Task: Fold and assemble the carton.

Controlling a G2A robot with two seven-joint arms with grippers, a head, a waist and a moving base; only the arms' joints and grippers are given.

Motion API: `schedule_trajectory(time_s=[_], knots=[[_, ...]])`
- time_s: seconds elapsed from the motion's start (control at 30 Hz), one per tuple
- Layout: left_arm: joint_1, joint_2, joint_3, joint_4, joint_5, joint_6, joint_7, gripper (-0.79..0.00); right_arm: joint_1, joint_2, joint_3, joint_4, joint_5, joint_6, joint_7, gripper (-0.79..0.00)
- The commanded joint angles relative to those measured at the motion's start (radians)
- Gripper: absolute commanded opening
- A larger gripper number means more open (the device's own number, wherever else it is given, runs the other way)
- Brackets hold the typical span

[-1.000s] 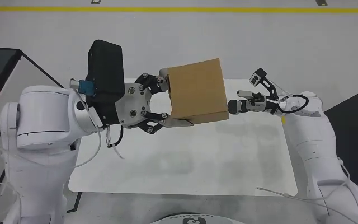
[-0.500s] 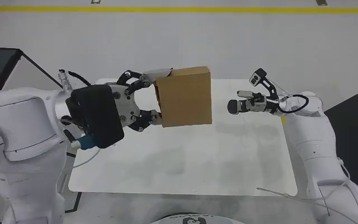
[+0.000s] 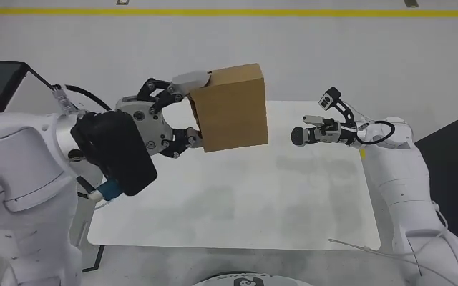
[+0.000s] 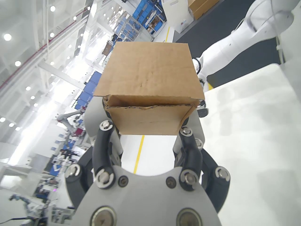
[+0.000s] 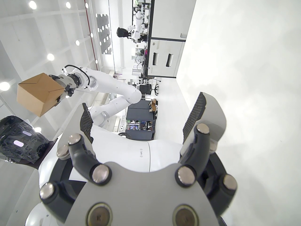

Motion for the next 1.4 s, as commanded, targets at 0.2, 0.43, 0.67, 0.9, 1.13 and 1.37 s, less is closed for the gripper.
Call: schedule_trajectory(time_s=[0.2,0.43,0.67,0.9,1.13,1.37], knots=[[-0.031,0.044,0.064,0.000,0.506,0.001,0.420,-0.785,0.000,0.000,0.000,0.000,0.000,0.000,0.000,0.000],[-0.007,0.047,0.056,0.014,0.538,0.001,0.450,-0.785,0.000,0.000,0.000,0.000,0.000,0.000,0.000,0.000],[-0.007,0.053,0.049,0.000,0.650,0.093,0.559,-0.785,0.000,0.000,0.000,0.000,0.000,0.000,0.000,0.000],[0.006,0.072,0.052,0.006,0.858,0.155,0.731,-0.785,0.000,0.000,0.000,0.000,0.000,0.000,0.000,0.000],[0.062,0.075,0.051,0.077,0.738,0.189,0.823,-0.785,0.000,0.000,0.000,0.000,0.000,0.000,0.000,0.000],[0.139,0.065,0.066,0.163,0.321,0.175,0.775,-0.785,0.000,0.000,0.000,0.000,0.000,0.000,0.000,0.000]])
